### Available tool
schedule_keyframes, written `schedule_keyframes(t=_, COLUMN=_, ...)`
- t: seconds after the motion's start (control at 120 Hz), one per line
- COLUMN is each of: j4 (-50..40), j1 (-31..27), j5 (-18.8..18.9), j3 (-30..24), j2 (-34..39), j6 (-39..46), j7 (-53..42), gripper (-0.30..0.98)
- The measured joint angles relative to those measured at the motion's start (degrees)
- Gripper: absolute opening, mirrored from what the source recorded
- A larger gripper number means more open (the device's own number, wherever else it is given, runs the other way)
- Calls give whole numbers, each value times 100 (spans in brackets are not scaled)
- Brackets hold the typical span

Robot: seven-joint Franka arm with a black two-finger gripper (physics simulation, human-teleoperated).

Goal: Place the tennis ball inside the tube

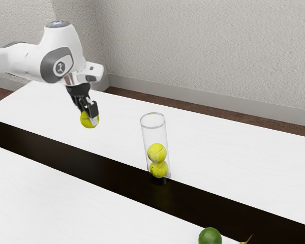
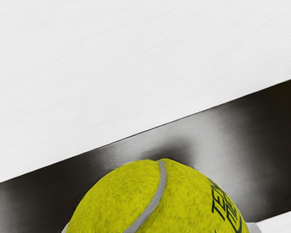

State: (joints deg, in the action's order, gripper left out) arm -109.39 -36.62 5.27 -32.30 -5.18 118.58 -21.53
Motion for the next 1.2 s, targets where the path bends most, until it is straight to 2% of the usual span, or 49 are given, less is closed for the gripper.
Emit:
schedule_keyframes(t=0.217, j4=813, j1=190, j5=-46, j3=-617, j2=-37, j6=-541, j7=65, gripper=19)
schedule_keyframes(t=0.483, j4=1501, j1=956, j5=100, j3=-653, j2=-280, j6=-812, j7=249, gripper=22)
schedule_keyframes(t=0.667, j4=1601, j1=1336, j5=132, j3=-649, j2=-426, j6=-878, j7=457, gripper=24)
schedule_keyframes(t=0.85, j4=1801, j1=1575, j5=403, j3=-649, j2=-772, j6=-905, j7=670, gripper=22)
schedule_keyframes(t=0.975, j4=1982, j1=1703, j5=533, j3=-643, j2=-964, j6=-921, j7=778, gripper=36)
schedule_keyframes(t=1.2, j4=2007, j1=1752, j5=554, j3=-624, j2=-988, j6=-952, j7=903, gripper=55)
